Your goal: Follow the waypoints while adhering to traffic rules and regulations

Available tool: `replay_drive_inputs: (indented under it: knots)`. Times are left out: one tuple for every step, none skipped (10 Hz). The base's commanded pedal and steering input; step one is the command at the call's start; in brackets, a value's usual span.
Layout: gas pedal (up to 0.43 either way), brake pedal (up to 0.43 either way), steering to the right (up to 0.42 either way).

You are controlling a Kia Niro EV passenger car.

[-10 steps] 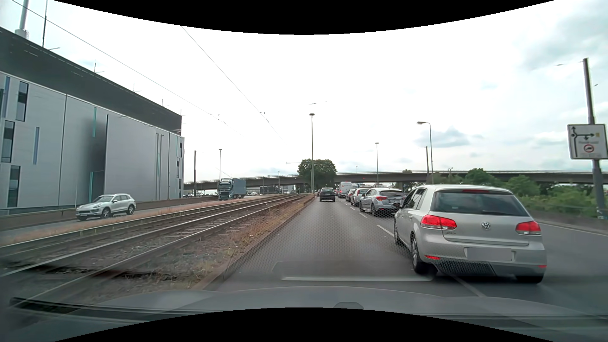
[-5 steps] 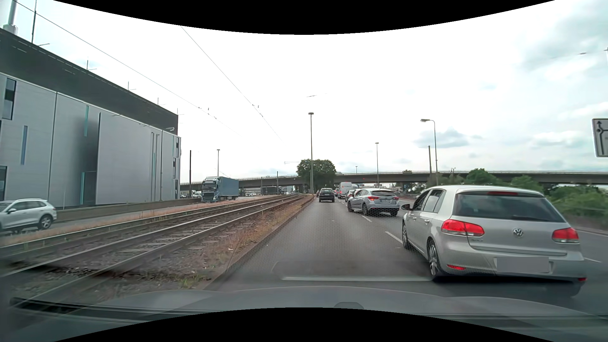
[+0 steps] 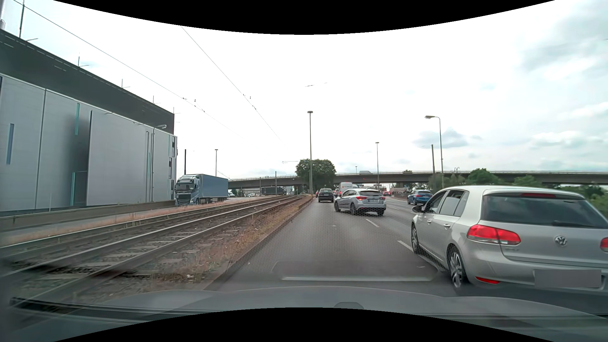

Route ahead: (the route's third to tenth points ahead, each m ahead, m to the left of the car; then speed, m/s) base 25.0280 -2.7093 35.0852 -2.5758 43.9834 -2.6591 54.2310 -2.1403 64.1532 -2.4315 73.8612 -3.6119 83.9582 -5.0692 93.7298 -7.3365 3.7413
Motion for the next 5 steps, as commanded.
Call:
replay_drive_inputs:
  knots:
    - [0.169,0.000,0.001]
    - [0.169,0.000,0.001]
    - [0.169,0.000,0.000]
    - [0.169,0.000,0.000]
    - [0.169,0.000,0.000]
